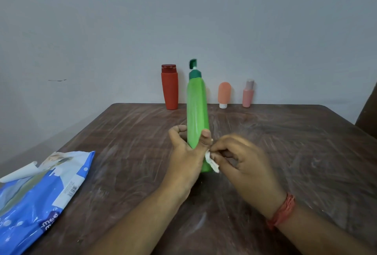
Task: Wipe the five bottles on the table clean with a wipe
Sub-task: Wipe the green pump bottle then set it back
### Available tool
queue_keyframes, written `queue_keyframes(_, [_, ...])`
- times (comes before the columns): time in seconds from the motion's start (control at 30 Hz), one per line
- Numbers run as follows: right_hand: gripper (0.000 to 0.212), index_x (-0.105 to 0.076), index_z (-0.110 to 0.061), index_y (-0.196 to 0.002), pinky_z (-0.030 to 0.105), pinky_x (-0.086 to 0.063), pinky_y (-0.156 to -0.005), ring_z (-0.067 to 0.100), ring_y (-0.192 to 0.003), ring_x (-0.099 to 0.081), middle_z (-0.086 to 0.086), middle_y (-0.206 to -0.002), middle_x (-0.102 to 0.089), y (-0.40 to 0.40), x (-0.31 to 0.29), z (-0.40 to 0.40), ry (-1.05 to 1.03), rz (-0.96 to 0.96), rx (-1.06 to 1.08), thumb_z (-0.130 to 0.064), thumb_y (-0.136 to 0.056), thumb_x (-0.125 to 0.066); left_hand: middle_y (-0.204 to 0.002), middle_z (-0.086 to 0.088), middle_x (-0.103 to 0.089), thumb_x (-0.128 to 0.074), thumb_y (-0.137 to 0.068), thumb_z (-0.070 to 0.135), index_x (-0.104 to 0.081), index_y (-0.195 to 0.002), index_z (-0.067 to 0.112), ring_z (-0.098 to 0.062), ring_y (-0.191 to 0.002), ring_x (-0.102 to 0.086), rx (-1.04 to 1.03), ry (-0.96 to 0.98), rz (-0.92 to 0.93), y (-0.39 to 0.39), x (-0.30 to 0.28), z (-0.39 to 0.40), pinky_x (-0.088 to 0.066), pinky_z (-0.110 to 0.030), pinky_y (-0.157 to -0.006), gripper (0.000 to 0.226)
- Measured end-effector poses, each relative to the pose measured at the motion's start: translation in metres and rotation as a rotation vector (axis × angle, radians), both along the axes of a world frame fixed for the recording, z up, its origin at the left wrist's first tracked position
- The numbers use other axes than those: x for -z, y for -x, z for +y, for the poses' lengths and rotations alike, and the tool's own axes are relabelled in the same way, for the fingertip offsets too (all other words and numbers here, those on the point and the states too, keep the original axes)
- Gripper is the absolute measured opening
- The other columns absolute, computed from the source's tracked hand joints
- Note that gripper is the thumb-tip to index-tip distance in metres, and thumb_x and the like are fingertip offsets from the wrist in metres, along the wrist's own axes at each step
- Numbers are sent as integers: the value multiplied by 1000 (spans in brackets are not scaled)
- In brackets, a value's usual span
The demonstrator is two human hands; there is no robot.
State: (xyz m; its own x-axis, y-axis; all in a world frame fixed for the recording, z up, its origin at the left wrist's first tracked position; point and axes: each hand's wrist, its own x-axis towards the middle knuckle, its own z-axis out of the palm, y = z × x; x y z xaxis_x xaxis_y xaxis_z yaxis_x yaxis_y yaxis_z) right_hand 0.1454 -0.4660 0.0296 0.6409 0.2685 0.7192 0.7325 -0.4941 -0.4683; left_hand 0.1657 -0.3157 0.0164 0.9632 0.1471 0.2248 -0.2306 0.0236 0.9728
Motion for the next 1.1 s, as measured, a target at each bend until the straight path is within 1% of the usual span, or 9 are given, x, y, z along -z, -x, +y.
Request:
queue_keyframes(0.07, [19, -71, -21, -89, 16, -53, -76, 5, -89, -67, -13, -91, -66, -5, 5, -1, -153, 132, -20, -3, -87, -72, -114, 10, -61, -52, -49, 103, -41, -107, 45, 3, -96, -67, 10, -47, -6, -3, 3, -2, -53, -21, -77, 83])
queue_keyframes(0.17, [35, -72, -31, -85, 18, -53, -80, 7, -90, -69, -8, -93, -71, -13, 9, -8, -386, 312, -55, 5, -86, -69, -115, 8, -68, -44, -59, 102, -54, -104, 45, -10, -107, -67, 69, 70, 61, -4, 5, 1, -55, -43, -94, 73])
queue_keyframes(0.3, [38, -72, -35, -87, 19, -53, -78, 11, -91, -71, -3, -94, -75, -17, 12, -9, -491, 394, -105, 3, -88, -68, -106, 6, -71, -49, -65, 90, -62, -96, 43, -17, -97, -67, 47, 133, 56, -1, 5, 0, -54, -45, -84, 57])
queue_keyframes(0.47, [31, -71, -30, -91, 23, -55, -79, 13, -91, -71, 0, -94, -74, -17, 11, -8, -551, 320, -70, 1, -88, -68, -122, 9, -68, -71, -60, 83, -58, -125, 31, -3, -109, -67, 9, 151, -21, 5, -3, -2, -54, -19, -80, 85])
queue_keyframes(0.63, [22, -68, -25, -104, 20, -55, -85, 11, -100, -68, -14, -105, -64, -11, 7, -8, -378, 23, 20, -8, -91, -66, -116, -10, -75, -85, -59, 57, -62, -125, 8, -17, -97, -72, 237, 320, 120, 11, -1, -5, -58, -26, -73, 85])
queue_keyframes(0.8, [21, -68, -25, -107, 22, -55, -83, 11, -102, -67, -15, -106, -64, -13, 7, -12, -341, -9, 65, -11, -93, -63, -130, -14, -67, -85, -72, 50, -54, -132, 28, -39, -113, -68, 488, 413, 163, 15, 3, -6, -60, -53, -79, 71])
queue_keyframes(0.97, [18, -65, -39, -111, 31, -56, -88, 11, -106, -67, -13, -110, -69, -15, 11, -18, -392, 192, -10, -34, -94, -64, -125, -4, -70, -93, -57, 57, -56, -127, 39, -34, -100, -73, 410, 316, 93, 12, 6, -8, -62, -43, -68, 82])
queue_keyframes(1.03, [27, -65, -38, -111, 36, -56, -92, 11, -107, -67, -10, -111, -70, -17, 15, -17, -403, 291, -86, -19, -92, -69, -125, 0, -69, -94, -56, 56, -58, -122, 47, -32, -102, -73, 365, 254, 52, 10, 7, -4, -62, -43, -67, 76])
queue_keyframes(1.1, [37, -66, -37, -109, 30, -56, -90, 9, -104, -67, -13, -109, -68, -17, 14, -17, -357, 233, -58, -6, -90, -70, -126, 5, -68, -93, -58, 56, -57, -122, 52, -30, -107, -72, 328, 194, 20, 8, 9, -1, -62, -45, -68, 74])
